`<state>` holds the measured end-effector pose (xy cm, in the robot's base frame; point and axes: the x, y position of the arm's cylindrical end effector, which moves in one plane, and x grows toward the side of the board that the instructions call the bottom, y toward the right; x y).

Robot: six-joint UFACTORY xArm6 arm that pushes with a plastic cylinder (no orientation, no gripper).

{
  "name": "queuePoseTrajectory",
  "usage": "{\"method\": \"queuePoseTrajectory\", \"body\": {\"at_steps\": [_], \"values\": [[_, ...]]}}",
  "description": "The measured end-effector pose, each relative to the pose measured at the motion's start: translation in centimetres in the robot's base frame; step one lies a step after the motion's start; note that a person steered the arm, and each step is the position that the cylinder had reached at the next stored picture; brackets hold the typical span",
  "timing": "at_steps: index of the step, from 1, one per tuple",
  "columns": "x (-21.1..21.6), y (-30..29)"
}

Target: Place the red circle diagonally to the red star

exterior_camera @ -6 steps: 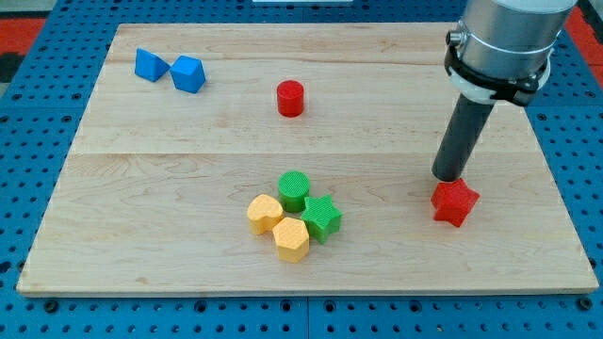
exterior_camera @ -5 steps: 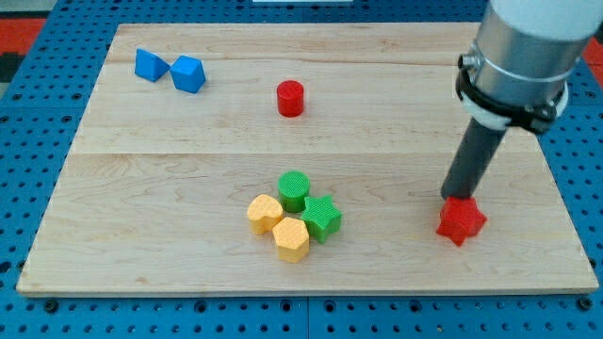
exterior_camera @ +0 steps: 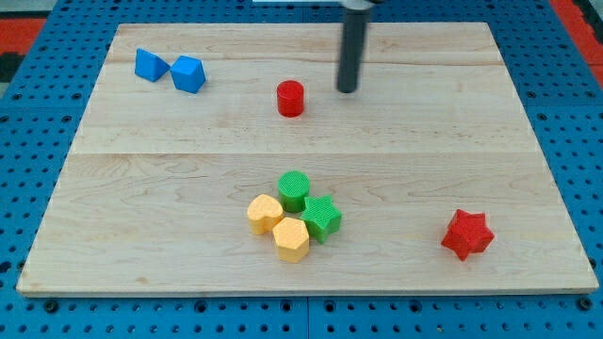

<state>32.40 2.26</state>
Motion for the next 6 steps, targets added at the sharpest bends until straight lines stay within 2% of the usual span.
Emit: {"method": "queuePoseTrajectory", "body": {"at_steps": [1,2,4,5,6], "values": [[1.4,-5.4],[2.1,-6.4],[7.8,-13.9],[9.7,-14.4],[8.4,-8.1]]}}
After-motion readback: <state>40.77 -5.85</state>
